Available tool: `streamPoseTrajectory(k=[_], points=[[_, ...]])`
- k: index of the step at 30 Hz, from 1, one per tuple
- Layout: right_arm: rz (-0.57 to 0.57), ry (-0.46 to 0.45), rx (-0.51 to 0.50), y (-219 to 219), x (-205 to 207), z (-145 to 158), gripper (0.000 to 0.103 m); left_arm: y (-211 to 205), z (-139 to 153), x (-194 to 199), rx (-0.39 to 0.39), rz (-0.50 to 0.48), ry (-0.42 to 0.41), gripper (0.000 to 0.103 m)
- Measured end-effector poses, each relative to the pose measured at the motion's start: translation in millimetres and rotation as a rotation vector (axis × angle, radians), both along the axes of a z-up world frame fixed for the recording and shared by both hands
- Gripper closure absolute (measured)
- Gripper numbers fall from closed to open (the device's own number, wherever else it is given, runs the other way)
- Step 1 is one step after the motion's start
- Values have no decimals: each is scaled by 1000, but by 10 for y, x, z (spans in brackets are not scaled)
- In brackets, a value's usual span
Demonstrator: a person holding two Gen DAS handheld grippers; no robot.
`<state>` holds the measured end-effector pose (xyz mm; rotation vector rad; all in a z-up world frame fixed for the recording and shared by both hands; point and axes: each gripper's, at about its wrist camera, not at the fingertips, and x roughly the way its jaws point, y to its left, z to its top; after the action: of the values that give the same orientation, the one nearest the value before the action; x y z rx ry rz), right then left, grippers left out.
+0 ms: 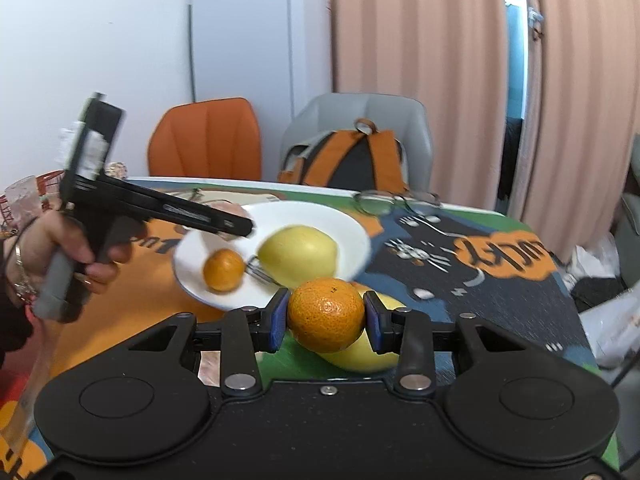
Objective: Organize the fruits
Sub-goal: 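Carry the pink segment in the left tool into the bowl while the right tool carries the tangerine there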
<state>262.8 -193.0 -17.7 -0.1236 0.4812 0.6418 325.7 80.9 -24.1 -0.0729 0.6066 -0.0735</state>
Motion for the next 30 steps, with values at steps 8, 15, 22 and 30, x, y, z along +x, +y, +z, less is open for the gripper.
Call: streamPoseTrajectory(k=[8, 15, 22, 30], points=[[69, -15, 4, 302, -22, 51, 66, -33, -105, 156, -5, 18, 55, 32], [101, -7, -39, 585, 49, -6, 66, -92, -126, 221, 7, 31, 75, 32], [93, 33, -59, 764, 191, -102, 66, -122, -120, 269, 19, 40, 84, 31], [89, 64, -47, 841, 321, -154, 66, -177, -119, 292, 54, 44, 75, 31]])
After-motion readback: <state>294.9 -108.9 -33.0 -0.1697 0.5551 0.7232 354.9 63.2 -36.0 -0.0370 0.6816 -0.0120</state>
